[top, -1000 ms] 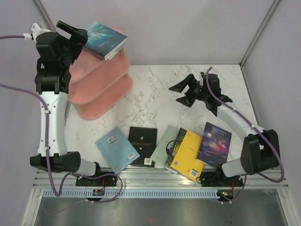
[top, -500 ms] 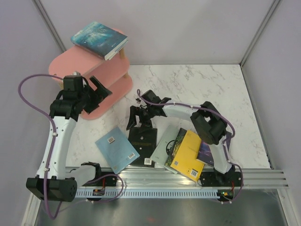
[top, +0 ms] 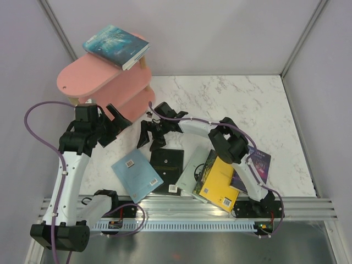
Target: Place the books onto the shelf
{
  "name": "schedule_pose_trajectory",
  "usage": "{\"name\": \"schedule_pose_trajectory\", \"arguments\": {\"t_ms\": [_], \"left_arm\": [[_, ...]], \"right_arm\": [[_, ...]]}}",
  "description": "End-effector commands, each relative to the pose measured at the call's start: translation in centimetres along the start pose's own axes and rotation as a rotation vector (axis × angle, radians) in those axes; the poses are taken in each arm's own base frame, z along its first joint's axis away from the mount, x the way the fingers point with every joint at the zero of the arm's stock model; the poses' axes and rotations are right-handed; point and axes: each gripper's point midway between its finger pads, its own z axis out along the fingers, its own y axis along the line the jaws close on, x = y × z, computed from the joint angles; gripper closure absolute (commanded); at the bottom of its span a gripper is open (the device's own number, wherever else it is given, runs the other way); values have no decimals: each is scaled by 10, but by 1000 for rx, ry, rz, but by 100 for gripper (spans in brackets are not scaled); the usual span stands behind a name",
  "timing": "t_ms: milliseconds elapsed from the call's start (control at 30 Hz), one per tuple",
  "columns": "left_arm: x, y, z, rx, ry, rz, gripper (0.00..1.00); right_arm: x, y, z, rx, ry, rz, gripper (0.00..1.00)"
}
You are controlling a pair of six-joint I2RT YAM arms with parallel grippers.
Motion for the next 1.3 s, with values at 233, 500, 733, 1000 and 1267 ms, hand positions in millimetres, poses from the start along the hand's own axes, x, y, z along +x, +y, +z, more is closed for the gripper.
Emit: {"name": "schedule_pose_trajectory", "arguments": {"t_ms": [233, 500, 733, 1000, 1267], "left_arm": [[8, 4, -5, 14, 11, 48, 0], [5, 6, -12, 11, -13, 69, 0], [6, 7, -15, 13, -15, 82, 0], [-2, 0, -33, 54, -78, 117, 0], [-11, -14, -45, 118, -130, 144, 0]], "right_arm": [[35, -24, 64, 79, 84, -55, 10], [84, -53, 73, 155, 184, -44, 28], [127, -43, 81, 60, 255, -16, 72], [102, 3, 46, -140, 124, 20, 100], [21, 8, -62, -239, -135, 105, 100]]}}
